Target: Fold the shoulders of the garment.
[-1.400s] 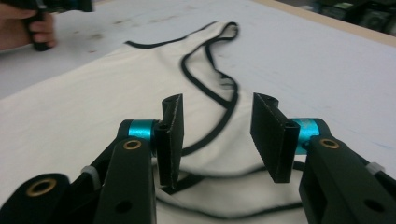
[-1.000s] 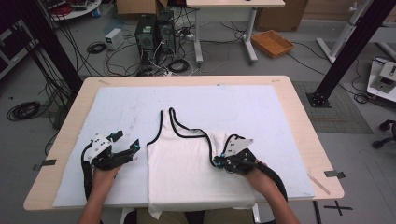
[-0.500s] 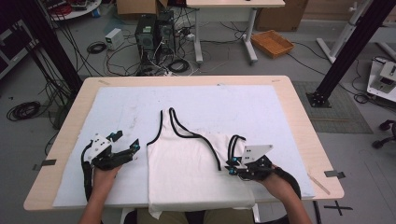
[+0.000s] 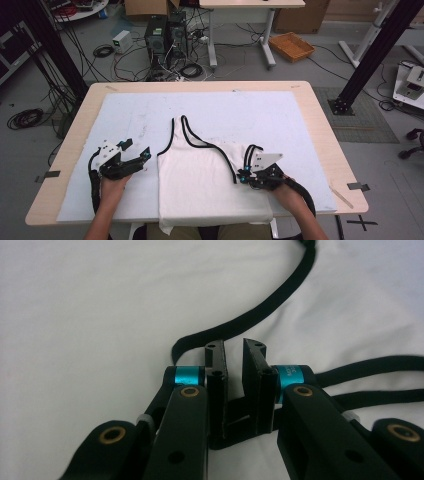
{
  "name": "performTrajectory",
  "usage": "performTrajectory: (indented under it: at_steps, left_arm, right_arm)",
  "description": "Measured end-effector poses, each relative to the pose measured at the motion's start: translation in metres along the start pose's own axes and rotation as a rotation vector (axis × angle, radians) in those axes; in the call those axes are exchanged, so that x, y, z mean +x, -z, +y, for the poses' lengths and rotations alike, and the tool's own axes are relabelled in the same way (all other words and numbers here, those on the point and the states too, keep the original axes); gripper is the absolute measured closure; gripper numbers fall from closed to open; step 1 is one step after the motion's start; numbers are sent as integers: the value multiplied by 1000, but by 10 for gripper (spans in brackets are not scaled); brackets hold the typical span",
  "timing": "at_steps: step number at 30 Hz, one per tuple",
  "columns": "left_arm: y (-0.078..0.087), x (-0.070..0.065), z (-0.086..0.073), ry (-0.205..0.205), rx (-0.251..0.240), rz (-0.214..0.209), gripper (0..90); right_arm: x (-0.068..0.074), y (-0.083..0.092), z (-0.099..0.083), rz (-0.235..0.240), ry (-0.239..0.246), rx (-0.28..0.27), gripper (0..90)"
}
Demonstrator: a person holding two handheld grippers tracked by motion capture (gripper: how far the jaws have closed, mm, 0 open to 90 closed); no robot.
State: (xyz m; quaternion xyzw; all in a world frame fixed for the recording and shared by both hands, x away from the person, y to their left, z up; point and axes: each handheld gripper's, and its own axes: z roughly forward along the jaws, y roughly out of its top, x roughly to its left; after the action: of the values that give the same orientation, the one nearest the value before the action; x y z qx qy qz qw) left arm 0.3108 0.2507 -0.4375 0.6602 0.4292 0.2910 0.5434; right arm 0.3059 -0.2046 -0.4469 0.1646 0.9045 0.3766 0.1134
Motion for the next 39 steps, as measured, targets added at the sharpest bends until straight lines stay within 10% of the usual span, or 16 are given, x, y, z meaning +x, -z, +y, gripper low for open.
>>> performTrajectory:
  at_steps: [5,9,14,28,39]
  left_arm:
    - [-25,-2,18,13,36,-26,231]
    - [-61,-3,38,12,123,-58,231]
    - [-109,-4,63,27,248,-54,231]
    - [-169,-9,48,-56,451,36,313]
    - [-180,-23,38,-107,516,-18,811]
  right_arm:
    - [-2,9,-3,0,-37,-53,603]
    - [-18,28,-5,-149,-153,-210,355]
    - [-29,42,-15,-264,-244,-266,210]
    - [-47,57,-38,-330,-386,-262,207]
    - [-42,67,-45,-354,-396,-288,206]
